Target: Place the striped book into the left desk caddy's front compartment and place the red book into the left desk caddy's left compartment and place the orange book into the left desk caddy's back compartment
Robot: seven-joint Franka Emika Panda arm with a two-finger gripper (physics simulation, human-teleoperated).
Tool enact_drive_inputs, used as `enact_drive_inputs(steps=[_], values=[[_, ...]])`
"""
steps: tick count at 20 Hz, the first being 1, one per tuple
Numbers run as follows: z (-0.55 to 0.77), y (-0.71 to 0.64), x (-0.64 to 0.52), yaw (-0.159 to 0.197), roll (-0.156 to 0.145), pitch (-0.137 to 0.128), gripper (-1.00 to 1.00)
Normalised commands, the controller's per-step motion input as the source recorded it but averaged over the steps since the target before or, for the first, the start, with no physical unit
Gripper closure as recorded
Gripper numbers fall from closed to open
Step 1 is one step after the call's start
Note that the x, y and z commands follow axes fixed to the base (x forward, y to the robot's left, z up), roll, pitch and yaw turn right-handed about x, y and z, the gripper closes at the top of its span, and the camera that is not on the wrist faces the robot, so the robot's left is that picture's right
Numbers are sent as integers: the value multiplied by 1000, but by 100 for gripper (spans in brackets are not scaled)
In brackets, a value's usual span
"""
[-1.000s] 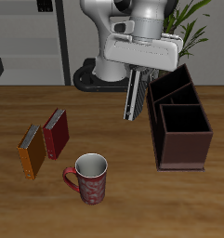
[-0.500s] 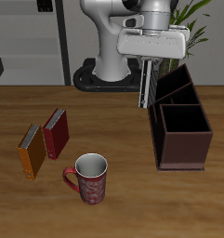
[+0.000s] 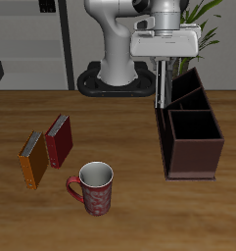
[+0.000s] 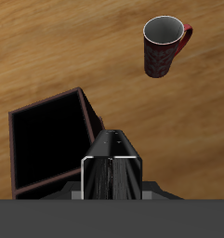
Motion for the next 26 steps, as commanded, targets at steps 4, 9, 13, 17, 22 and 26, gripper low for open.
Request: enact_drive_inputs(steps=[4, 9, 13, 17, 22, 26], values=[[-67, 128, -349, 6, 46, -15, 100], [-112, 146, -341, 9, 52, 8, 100], [-116, 126, -177, 21, 17, 44, 100], [-186, 170, 111, 32, 25, 119, 100], [18, 25, 449, 13, 13, 156, 100], [118, 32, 262, 11, 21, 105, 100]])
